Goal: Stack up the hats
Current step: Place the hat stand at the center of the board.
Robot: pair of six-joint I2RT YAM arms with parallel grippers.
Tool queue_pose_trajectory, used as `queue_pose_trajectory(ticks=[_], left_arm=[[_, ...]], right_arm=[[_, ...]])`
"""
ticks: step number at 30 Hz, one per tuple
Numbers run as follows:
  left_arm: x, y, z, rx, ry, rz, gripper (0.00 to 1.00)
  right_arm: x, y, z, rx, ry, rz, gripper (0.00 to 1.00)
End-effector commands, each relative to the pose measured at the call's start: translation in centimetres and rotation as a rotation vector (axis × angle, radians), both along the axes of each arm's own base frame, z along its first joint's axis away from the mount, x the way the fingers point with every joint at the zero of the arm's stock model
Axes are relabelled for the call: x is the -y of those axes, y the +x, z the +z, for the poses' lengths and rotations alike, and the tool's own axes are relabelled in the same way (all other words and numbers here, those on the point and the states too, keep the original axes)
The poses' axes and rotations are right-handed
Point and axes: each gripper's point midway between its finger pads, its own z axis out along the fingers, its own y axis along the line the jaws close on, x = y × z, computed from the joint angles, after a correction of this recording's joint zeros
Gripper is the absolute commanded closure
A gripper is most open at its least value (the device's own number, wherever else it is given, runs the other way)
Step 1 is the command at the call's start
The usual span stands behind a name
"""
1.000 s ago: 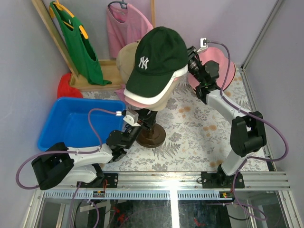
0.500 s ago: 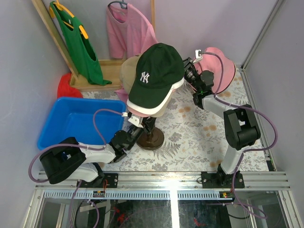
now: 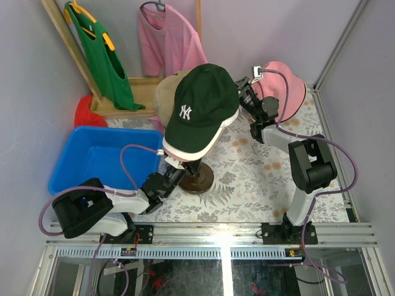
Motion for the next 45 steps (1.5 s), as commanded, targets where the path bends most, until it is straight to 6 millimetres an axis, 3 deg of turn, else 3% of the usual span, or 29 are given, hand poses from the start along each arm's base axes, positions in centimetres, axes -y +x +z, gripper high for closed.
queue_pose_trajectory(ticks=[1, 13, 34, 45], left_arm=[[-2.3, -1.2, 7.1, 0.141, -0.276, 0.03, 0.89], [-4.0, -2.7, 2.7, 0.015, -0.266, 0.081, 0.73], [-1.7, -3.3, -3.8, -0.101, -0.097, 0.049, 0.66], [0.8, -1.2, -6.4, -0.133, -0.026, 0.075, 0.67]], right_arm=[[0.9, -2.7, 4.1, 0.132, 0.073, 0.02, 1.0], [1.2, -3.8, 3.8, 0.113, 0.066, 0.013, 1.0], [0.4, -5.3, 2.7, 0.121, 0.05, 0.031, 1.0], [0.3, -5.2, 2.4, 0.143, 0.032, 0.018, 1.0]])
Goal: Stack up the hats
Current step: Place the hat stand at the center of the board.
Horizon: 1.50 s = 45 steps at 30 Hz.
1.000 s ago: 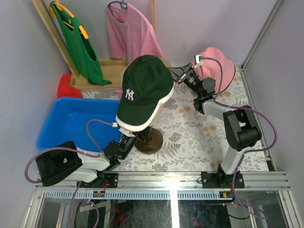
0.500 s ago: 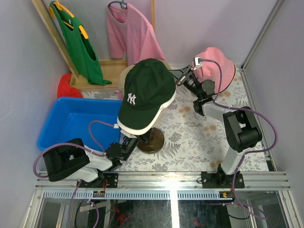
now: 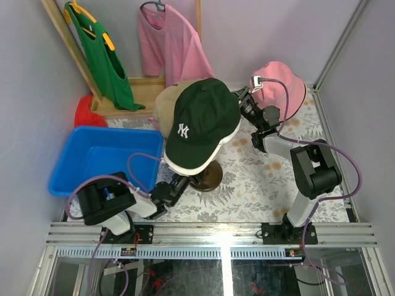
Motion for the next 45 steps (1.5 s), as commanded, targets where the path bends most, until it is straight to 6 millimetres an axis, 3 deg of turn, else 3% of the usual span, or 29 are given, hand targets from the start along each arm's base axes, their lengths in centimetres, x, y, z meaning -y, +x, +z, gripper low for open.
queue_pose_trajectory(ticks=[1, 9, 13, 17, 26, 28, 45], left_arm=[[0.2, 1.4, -2.8, -0.041, 0.044, 0.044, 0.67], [1.9, 4.9, -2.8, -0.037, 0.016, 0.034, 0.66], [2.2, 5.6, -2.5, -0.031, 0.003, 0.027, 0.64], [2.3, 5.3, -2.4, -0.034, -0.004, 0.01, 0.62], [0.3, 4.4, -3.2, -0.083, -0.02, 0.042, 0.57], [0.1, 4.2, -3.5, -0.092, -0.021, 0.044, 0.56], [-1.6, 3.0, -4.2, -0.147, -0.056, 0.054, 0.5]], right_arm=[[0.4, -1.8, 4.2, 0.168, 0.036, -0.016, 1.0], [1.7, 0.1, 3.7, 0.165, -0.009, -0.072, 1.0], [2.5, 1.1, 3.1, 0.156, -0.039, -0.109, 1.0], [3.6, 2.0, 2.4, 0.145, -0.052, -0.161, 1.0], [5.9, 3.1, 1.6, 0.128, -0.089, -0.283, 1.0], [6.3, 2.5, 2.5, 0.146, -0.084, -0.3, 1.0], [9.5, 0.7, 1.6, 0.111, -0.119, -0.421, 1.0]])
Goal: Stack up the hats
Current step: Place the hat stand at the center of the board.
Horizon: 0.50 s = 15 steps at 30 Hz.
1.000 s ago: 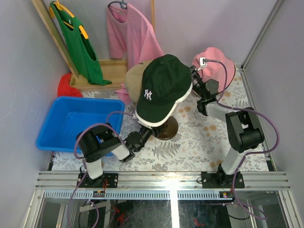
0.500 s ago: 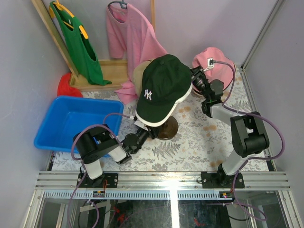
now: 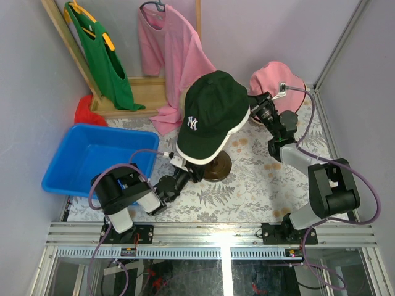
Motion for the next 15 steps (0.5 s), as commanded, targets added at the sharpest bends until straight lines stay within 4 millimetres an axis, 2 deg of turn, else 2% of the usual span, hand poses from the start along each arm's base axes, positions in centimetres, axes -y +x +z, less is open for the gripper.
queue_pose_trajectory(ticks=[1, 8, 15], left_arm=[[-1.4, -0.1, 1.6, 0.013, -0.079, 0.047, 0.49], [-2.2, -0.8, 1.8, -0.003, -0.093, 0.074, 0.48], [-2.6, -1.8, 2.2, -0.03, -0.128, 0.097, 0.48]], right_arm=[[1.7, -1.2, 3.7, 0.112, 0.022, -0.068, 1.0], [2.7, -2.8, 4.0, 0.11, 0.0, -0.099, 1.0], [4.6, -4.0, 3.2, 0.067, -0.021, -0.153, 1.0]])
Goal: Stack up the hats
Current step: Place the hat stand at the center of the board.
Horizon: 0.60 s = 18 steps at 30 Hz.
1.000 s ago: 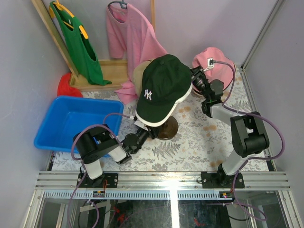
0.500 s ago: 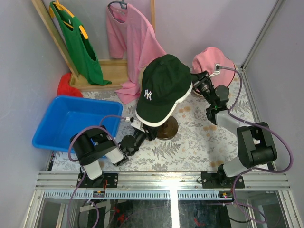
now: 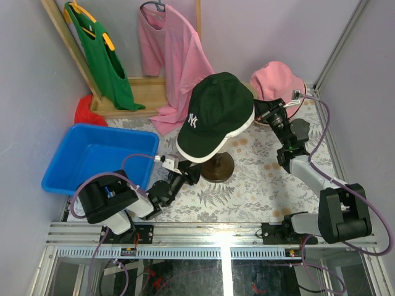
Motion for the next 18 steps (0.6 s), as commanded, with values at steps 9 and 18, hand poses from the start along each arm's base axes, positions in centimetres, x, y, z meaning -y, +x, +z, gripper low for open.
queue_pose_trajectory(ticks=[9, 18], left_arm=[[-0.2, 0.0, 1.3, -0.026, -0.042, 0.045, 0.48], [0.4, -0.4, 1.0, -0.029, -0.054, 0.028, 0.49]], right_arm=[[2.2, -0.2, 0.2, 0.004, -0.02, -0.079, 1.0], [3.0, -0.5, -1.5, -0.019, -0.115, -0.135, 1.0]])
